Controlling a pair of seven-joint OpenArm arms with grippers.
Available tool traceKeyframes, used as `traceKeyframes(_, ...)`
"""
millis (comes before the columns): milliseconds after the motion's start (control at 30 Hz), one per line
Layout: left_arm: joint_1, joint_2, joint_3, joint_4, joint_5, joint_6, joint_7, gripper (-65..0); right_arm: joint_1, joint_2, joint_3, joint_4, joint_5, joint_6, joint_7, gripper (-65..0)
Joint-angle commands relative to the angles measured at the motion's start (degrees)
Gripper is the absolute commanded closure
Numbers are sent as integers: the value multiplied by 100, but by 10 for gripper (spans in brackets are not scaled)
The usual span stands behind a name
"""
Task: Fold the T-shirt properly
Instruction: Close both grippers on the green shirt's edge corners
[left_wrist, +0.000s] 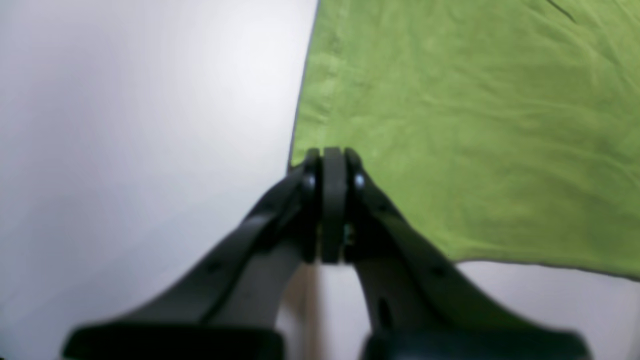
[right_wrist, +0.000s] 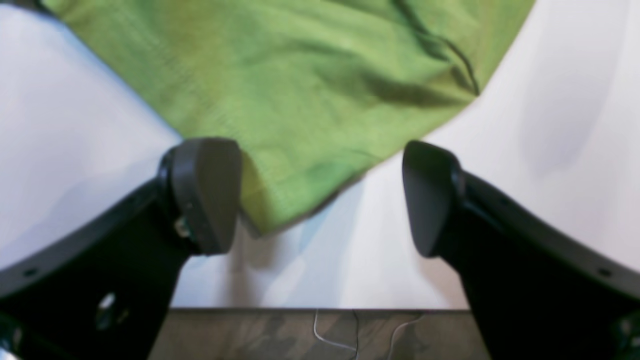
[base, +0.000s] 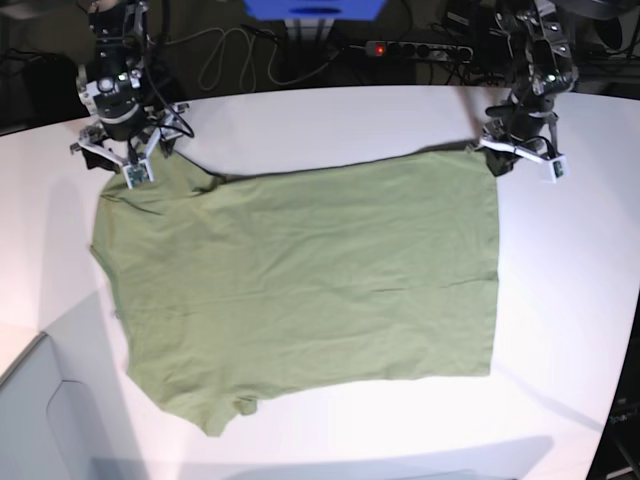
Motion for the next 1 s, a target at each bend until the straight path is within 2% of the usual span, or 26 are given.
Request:
traceKeyframes(0, 0, -51, -35, 70, -42, -3, -103, 0, -61, 40, 14, 32, -36, 54, -89, -488)
traceKeyframes(33, 0, -51, -35, 70, -42, -3, -103, 0, -140, 40, 14, 67, -36, 142, -89, -486)
traceKeyframes(133, 0, -51, -35, 17, -42, -3, -103, 0, -175, 40, 32, 129, -36, 801, -89, -483)
traceKeyframes(200, -9, -51, -35, -9, -42, -3, -103, 0, -166, 32, 111, 41, -36, 1003, -89, -458)
traceKeyframes(367, -9, -51, -35, -9, -42, -3, -103, 0, 18, 23, 190, -443, -36, 1100, -89, -419)
traceKeyframes(467, -9, -51, -35, -9, -42, -3, -103, 0, 27, 40, 181, -645, -36, 1100, -89, -353)
traceKeyframes(600, -9, -59, -35, -9, -42, -3, -103, 0, 27, 40, 181, -680, -45, 1100, -89, -190)
traceKeyframes(700, -9, -68, -35, -9, -42, -3, -103, 0, 27, 40, 181, -636, -63, 1100, -98, -9)
traceKeyframes(833, -9, -95, -35, 52, -42, -3, -103, 0, 1, 111, 304, -548, -54, 1100, -107, -2)
traceKeyframes(967, 0, -103, -35, 70, -42, -3, -103, 0, -193, 111, 559, 49, -45, 1188, -98, -1)
